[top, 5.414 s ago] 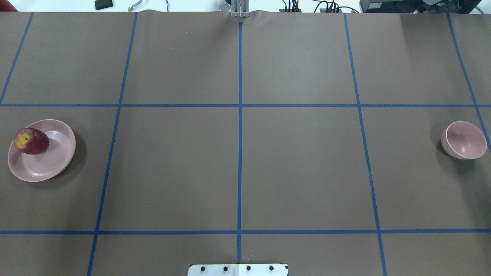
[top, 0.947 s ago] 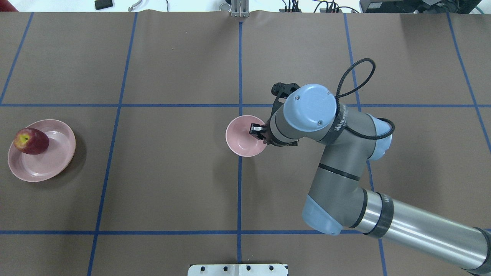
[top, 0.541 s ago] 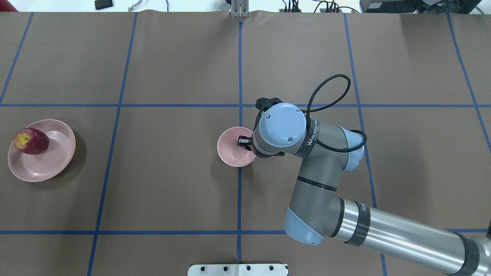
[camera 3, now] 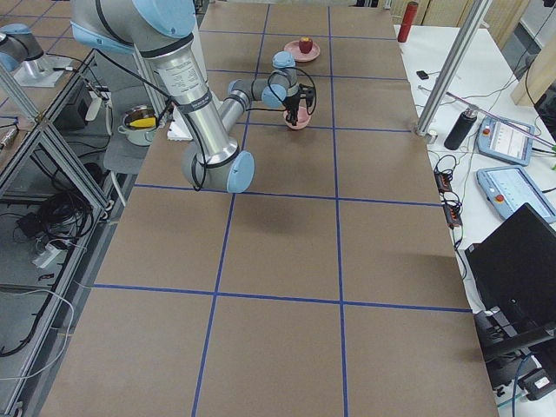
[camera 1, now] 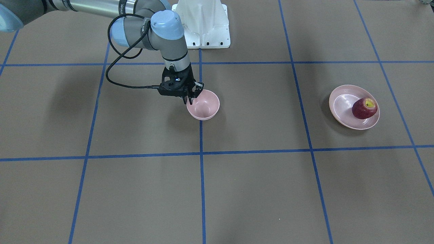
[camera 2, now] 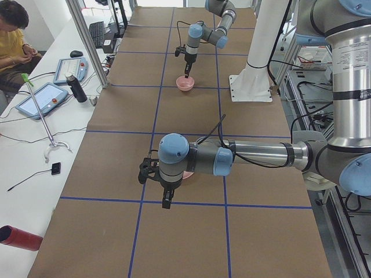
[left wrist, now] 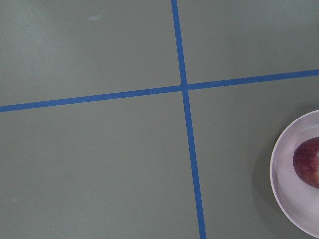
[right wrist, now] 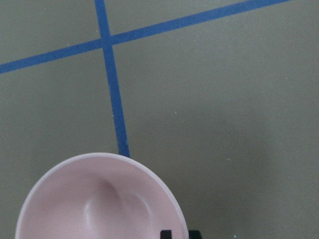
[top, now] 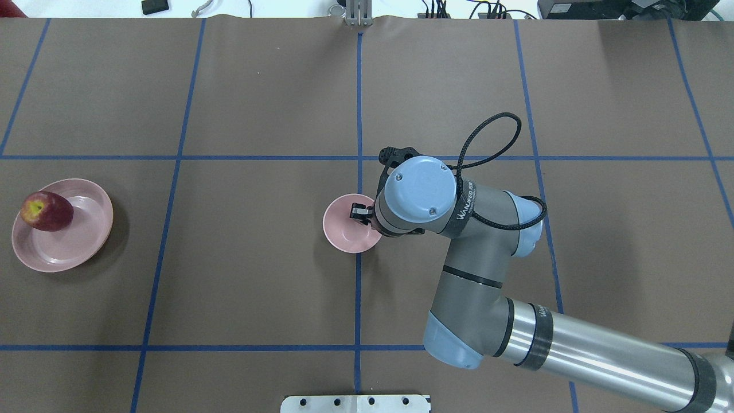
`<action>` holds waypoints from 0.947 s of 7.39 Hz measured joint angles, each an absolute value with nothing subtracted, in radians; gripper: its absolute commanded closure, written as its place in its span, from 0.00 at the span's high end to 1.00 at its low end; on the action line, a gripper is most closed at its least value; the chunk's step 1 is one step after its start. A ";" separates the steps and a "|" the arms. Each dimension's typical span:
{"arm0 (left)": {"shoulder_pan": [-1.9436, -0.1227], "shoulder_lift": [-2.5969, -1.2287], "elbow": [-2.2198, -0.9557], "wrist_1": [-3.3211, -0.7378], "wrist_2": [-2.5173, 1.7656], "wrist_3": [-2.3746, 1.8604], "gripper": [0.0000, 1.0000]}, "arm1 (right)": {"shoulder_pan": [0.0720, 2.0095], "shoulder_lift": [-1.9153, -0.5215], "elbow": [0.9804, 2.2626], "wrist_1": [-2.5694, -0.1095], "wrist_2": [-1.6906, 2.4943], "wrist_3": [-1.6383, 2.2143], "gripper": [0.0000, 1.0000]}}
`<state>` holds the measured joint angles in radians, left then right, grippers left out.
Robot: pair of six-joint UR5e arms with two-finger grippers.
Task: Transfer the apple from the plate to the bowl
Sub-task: 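Release the pink bowl and raise the right arm away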
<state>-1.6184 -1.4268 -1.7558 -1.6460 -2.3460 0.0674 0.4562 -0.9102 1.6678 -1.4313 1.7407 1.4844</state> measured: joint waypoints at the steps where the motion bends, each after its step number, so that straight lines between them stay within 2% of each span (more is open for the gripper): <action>1: -1.618 -1.433 -1.757 -1.649 -2.346 0.067 0.98 | 0.500 -0.916 1.701 -1.443 1.758 1.476 1.00; 4: -1.614 -1.485 -1.751 -1.712 -2.347 0.063 0.98 | 0.784 -0.989 1.741 -1.472 1.972 1.201 1.00; 7: -1.570 -1.465 -1.753 -1.888 -2.380 0.050 0.99 | 1.118 -1.160 1.690 -1.485 2.174 0.662 1.00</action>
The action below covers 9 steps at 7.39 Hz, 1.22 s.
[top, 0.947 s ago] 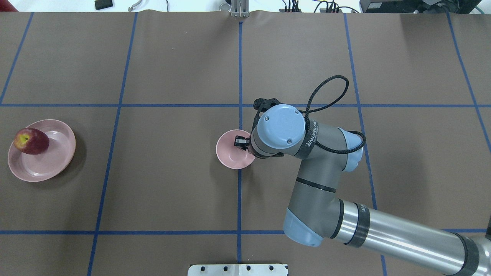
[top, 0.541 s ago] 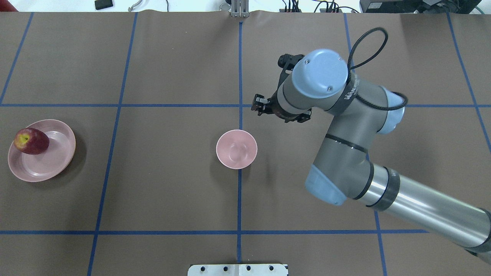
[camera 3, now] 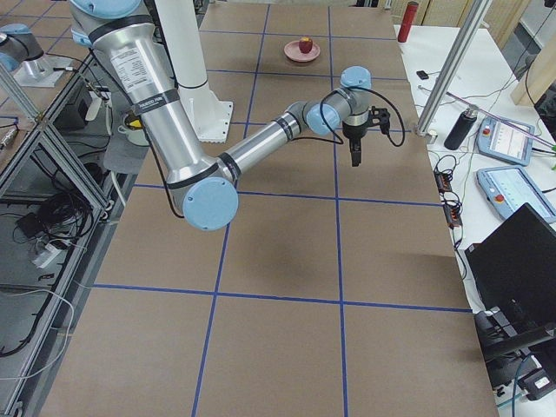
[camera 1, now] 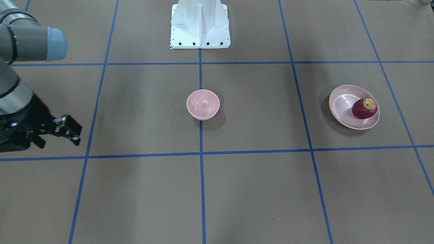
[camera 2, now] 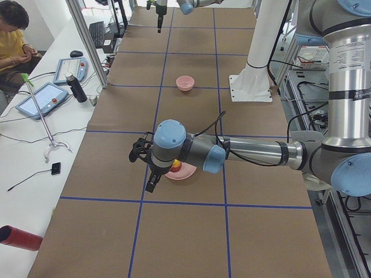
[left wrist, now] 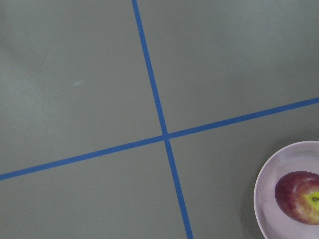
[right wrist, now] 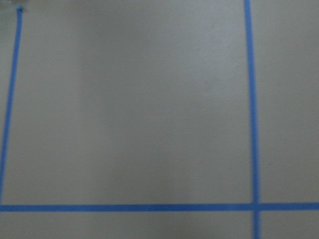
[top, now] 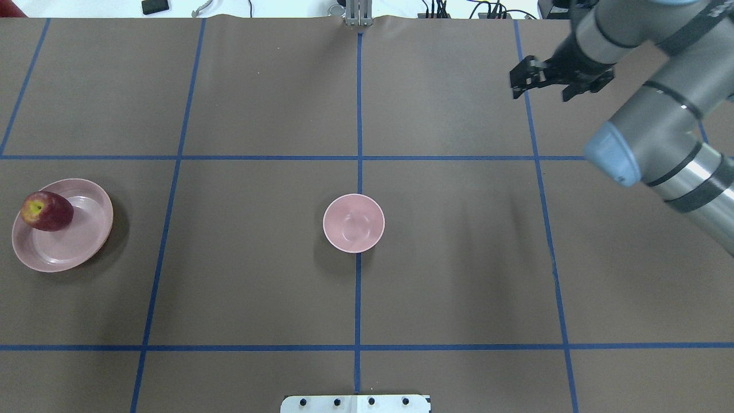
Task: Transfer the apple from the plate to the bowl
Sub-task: 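Release the pink bowl and raise the right arm away, then lower the left gripper onto the red apple on the pink plate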
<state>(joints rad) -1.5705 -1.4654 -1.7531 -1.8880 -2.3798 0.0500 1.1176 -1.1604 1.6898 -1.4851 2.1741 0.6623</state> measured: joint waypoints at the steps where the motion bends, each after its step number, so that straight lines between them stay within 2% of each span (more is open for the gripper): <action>1: -1.519 -1.466 -1.758 -1.934 -2.395 -0.002 1.00 | 1.204 -1.232 1.674 -1.485 2.215 0.481 1.00; 5: -1.242 -1.465 -1.768 -2.107 -2.267 -0.506 1.00 | 1.438 -1.527 1.664 -1.472 2.291 -0.022 1.00; 9: -1.002 -1.470 -1.751 -2.123 -2.119 -0.705 1.00 | 1.471 -1.601 1.661 -1.471 2.292 -0.084 1.00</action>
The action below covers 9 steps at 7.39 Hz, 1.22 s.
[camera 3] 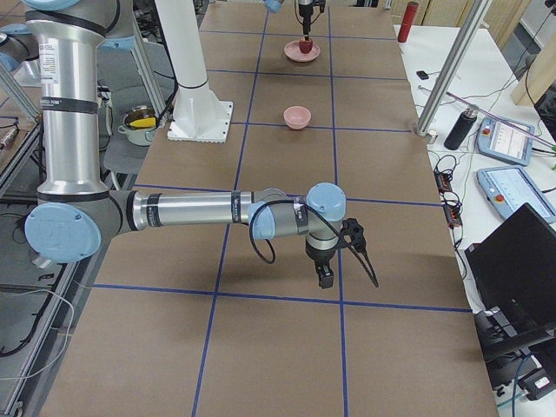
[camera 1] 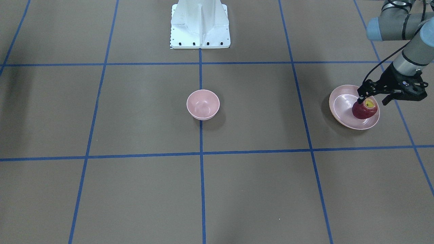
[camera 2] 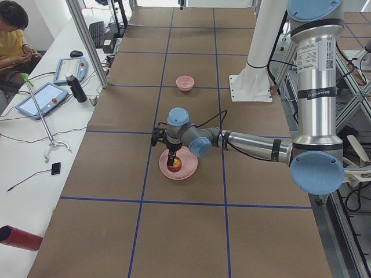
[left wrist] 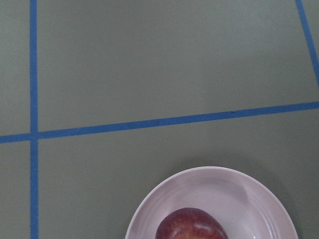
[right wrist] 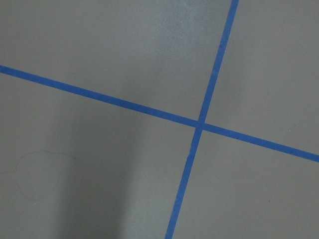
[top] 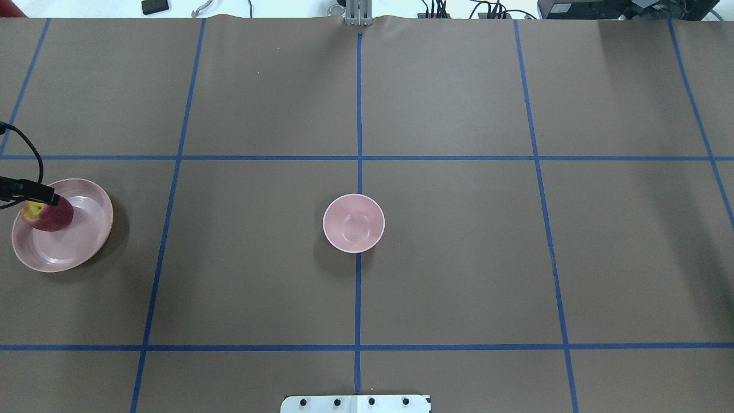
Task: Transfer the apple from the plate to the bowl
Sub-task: 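Lower the left gripper onto the red apple on the pink plate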
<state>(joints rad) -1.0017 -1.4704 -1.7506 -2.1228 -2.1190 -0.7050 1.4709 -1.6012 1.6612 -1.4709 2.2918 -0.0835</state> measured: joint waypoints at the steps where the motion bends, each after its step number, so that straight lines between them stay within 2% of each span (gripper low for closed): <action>1: -0.980 -1.471 -1.743 -2.123 -2.109 -0.697 1.00 | 1.471 -1.601 1.659 -1.471 2.292 -0.083 1.00; 9: -0.963 -1.540 -1.615 -2.122 -2.090 -0.615 0.98 | 1.471 -1.603 1.656 -1.470 2.292 -0.081 1.00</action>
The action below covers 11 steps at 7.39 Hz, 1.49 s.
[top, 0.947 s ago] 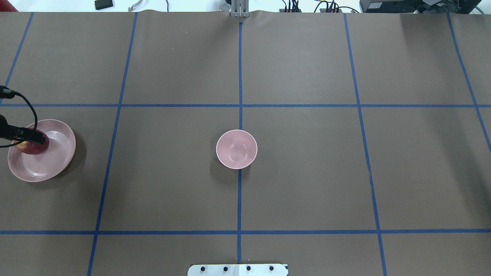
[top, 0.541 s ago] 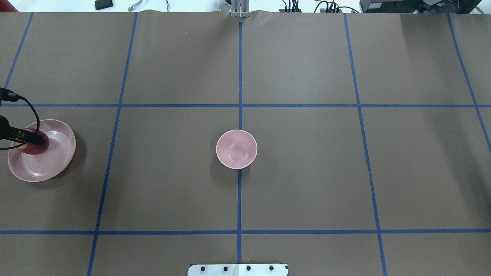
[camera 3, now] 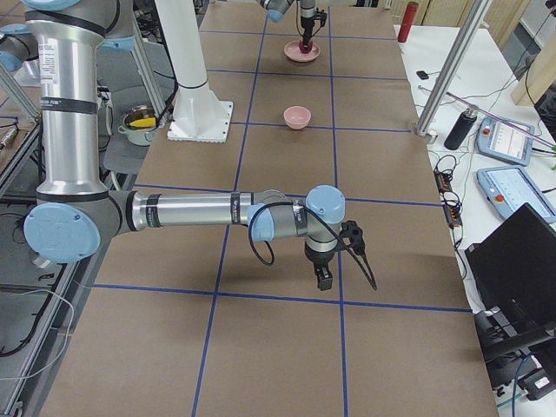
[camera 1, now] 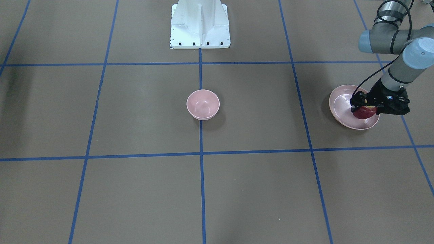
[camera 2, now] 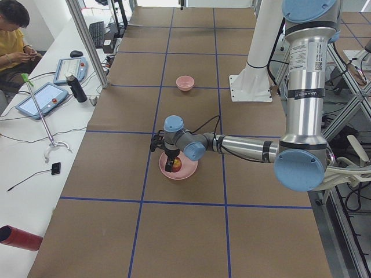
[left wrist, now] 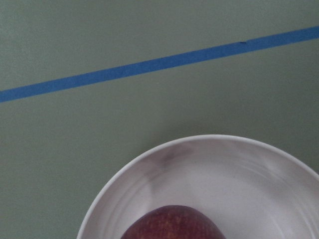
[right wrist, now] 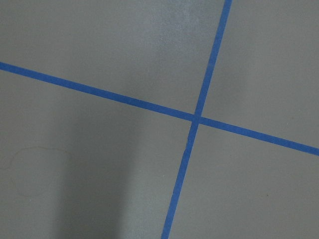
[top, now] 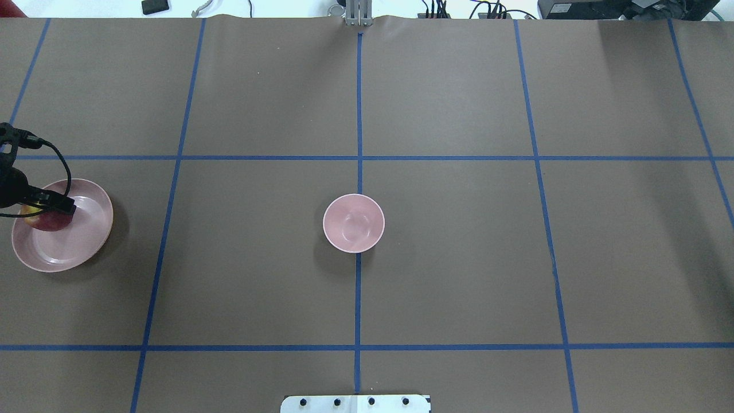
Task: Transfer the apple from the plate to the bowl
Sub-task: 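Lower the left gripper onto the red apple on the pink plate, then close the left gripper on the apple and lift it off the plate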
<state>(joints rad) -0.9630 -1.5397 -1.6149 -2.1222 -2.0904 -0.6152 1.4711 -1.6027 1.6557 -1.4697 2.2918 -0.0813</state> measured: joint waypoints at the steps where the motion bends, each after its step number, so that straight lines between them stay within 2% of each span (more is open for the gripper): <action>1: -0.962 -1.536 -1.614 -2.123 -2.093 -0.615 0.98 | 1.471 -1.603 1.655 -1.470 2.292 -0.081 1.00; 2: -0.960 -1.534 -1.614 -2.123 -2.099 -0.615 0.98 | 1.471 -1.603 1.655 -1.470 2.292 -0.081 1.00; 3: -0.957 -1.533 -1.614 -2.123 -2.103 -0.615 0.90 | 1.471 -1.603 1.655 -1.470 2.292 -0.081 1.00; 5: -0.948 -1.533 -1.614 -2.123 -2.105 -0.616 0.30 | 1.471 -1.603 1.655 -1.470 2.292 -0.081 1.00; 6: -0.946 -1.533 -1.615 -2.123 -2.105 -0.616 0.06 | 1.471 -1.603 1.656 -1.470 2.292 -0.080 1.00; 7: -0.945 -1.532 -1.619 -2.123 -2.104 -0.615 0.00 | 1.471 -1.603 1.657 -1.470 2.292 -0.080 1.00; 9: -0.953 -1.540 -1.671 -2.075 -2.123 -0.603 0.00 | 1.471 -1.602 1.657 -1.471 2.292 -0.078 1.00; 11: -0.961 -1.650 -1.805 -1.796 -2.142 -0.605 0.00 | 1.471 -1.603 1.655 -1.471 2.292 -0.077 1.00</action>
<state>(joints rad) -0.9609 -1.6503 -1.8055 -1.7963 -2.1424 -0.6045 1.4711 -1.6028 1.6554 -1.4710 2.2921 -0.0773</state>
